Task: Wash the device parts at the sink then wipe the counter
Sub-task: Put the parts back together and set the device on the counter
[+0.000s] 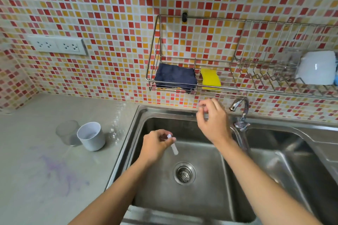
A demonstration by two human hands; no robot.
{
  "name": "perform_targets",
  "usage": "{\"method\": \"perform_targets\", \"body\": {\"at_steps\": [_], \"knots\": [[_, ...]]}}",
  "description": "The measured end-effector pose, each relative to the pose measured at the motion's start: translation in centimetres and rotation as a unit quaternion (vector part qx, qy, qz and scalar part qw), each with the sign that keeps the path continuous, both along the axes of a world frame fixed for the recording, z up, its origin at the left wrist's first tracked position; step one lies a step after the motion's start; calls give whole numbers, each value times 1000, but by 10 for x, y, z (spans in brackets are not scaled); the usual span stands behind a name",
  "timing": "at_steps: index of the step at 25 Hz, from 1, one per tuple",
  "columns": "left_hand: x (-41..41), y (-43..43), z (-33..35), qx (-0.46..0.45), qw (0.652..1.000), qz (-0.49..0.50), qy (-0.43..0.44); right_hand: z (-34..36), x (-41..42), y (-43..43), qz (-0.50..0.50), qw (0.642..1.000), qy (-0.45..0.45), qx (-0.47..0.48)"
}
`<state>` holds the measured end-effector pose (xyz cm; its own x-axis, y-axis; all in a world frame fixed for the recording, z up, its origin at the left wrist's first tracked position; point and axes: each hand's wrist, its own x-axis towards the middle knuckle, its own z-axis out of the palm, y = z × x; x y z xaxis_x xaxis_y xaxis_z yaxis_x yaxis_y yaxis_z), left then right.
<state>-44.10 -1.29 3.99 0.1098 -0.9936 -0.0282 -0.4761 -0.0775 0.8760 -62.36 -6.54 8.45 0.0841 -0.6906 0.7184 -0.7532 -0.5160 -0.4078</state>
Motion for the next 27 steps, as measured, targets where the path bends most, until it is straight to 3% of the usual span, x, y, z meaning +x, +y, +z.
{"method": "perform_targets", "body": {"at_steps": [3, 6, 9, 12, 18, 24, 27], "knots": [[21, -6, 3, -2, 999, 2, -35, -62, 24, 29, 10, 993, 19, 116], [56, -16, 15, 0, 999, 6, -32, -98, 62, 35, 54, 959, 96, 260], [119, -32, 33, 9, 1000, 16, -25, -110, 124, 29, 108, 928, 150, 324], [200, -49, 38, 5, 998, 8, -62, -111, 199, 21, 137, 907, 100, 385], [307, -74, 4, 16, 972, -83, -221, -137, 309, -3, 113, 866, 19, 487], [326, -81, -30, -20, 939, -201, -278, -152, 352, 3, 84, 875, -111, 464], [330, -84, -36, -36, 937, -219, -271, -157, 357, 5, 82, 880, -131, 449]]}}
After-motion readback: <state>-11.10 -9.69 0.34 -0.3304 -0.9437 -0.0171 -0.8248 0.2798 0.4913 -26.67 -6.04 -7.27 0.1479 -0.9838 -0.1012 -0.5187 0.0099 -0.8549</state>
